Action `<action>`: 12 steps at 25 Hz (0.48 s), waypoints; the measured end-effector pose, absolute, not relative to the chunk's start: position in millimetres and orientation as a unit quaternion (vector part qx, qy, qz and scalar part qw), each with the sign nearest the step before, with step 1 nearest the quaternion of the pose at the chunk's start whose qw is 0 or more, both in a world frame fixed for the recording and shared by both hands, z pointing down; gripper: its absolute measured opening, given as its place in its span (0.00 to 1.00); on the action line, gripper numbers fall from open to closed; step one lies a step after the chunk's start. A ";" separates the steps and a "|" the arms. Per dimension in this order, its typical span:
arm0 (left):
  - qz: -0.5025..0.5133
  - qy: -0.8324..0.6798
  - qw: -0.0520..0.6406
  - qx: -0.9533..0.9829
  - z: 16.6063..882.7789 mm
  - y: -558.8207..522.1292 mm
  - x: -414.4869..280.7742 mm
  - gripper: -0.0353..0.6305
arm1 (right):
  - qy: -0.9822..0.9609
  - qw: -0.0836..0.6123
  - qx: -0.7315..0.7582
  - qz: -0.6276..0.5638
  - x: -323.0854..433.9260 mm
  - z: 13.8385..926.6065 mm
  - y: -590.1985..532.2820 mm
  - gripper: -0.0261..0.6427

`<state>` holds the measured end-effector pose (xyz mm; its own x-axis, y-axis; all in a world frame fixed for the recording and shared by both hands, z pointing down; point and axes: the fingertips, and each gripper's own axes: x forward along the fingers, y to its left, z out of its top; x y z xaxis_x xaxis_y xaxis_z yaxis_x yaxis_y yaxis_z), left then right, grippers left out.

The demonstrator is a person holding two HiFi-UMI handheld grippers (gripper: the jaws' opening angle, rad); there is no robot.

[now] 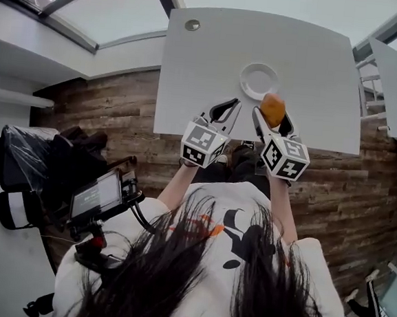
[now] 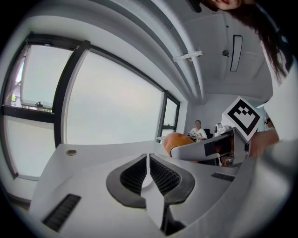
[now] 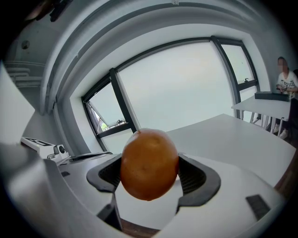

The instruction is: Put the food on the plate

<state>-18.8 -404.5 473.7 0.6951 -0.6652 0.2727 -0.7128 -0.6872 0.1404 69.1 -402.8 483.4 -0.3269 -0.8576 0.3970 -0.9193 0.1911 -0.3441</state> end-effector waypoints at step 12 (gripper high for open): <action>0.110 -0.412 0.123 0.896 479.2 -470.6 -13.5 0.06 | -0.776 0.077 0.561 0.279 89.7 507.7 -474.6 0.59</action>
